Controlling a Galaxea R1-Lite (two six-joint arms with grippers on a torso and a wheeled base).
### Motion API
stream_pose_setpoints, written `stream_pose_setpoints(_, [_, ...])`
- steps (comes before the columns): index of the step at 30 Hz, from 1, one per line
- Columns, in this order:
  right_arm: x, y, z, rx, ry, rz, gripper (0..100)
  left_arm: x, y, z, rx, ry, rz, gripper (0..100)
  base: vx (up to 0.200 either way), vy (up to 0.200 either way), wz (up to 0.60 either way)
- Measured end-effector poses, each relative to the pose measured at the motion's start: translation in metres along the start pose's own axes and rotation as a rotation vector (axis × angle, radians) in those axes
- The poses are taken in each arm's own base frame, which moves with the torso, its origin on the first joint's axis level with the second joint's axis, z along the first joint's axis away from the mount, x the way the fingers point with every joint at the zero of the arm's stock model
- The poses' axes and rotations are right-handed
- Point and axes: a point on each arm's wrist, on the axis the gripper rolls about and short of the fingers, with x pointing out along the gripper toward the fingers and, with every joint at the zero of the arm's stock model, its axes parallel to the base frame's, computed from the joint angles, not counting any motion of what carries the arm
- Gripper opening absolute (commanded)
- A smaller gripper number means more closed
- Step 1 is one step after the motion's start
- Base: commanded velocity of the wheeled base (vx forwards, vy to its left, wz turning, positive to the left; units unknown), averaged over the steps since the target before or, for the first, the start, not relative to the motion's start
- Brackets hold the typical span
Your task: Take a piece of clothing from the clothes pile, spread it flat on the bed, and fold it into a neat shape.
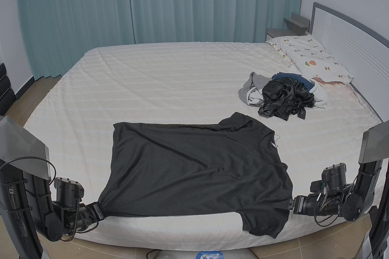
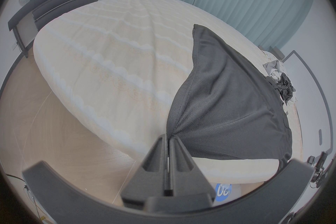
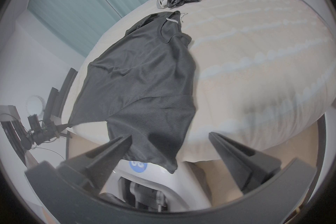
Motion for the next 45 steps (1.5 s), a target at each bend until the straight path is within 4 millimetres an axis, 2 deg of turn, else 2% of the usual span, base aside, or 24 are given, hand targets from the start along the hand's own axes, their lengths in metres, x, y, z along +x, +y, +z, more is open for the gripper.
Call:
stream_pose_setpoints(6, [0.01,0.0,0.006,-0.004,-0.067,0.036,100,0.0,0.0,0.0,-0.001,0.006,-0.004,0,0.0,0.0,0.0])
stream_pose_setpoints(7, [0.011,0.0,0.006,-0.006,-0.076,0.04,0,0.001,0.0,-0.001,-0.001,0.008,-0.005,0,0.0,0.0,0.0])
stream_pose_setpoints(16, [0.018,-0.006,-0.005,-0.014,-0.066,0.005,0,0.001,0.0,-0.001,-0.002,0.018,-0.017,0,0.0,0.0,0.0])
stream_pose_setpoints(26, [0.003,-0.011,-0.015,-0.058,0.029,-0.066,0,0.0,0.002,0.001,0.0,0.013,-0.008,0,0.0,0.0,0.0])
stream_pose_setpoints(35, [-0.01,-0.01,-0.017,-0.103,0.08,-0.094,0,-0.001,0.011,0.002,0.058,0.034,0.04,0,0.0,0.0,0.0])
stream_pose_setpoints(45, [-0.012,-0.008,-0.02,-0.147,0.096,-0.092,0,-0.006,0.017,-0.002,0.102,0.088,0.108,0,0.0,0.0,0.0])
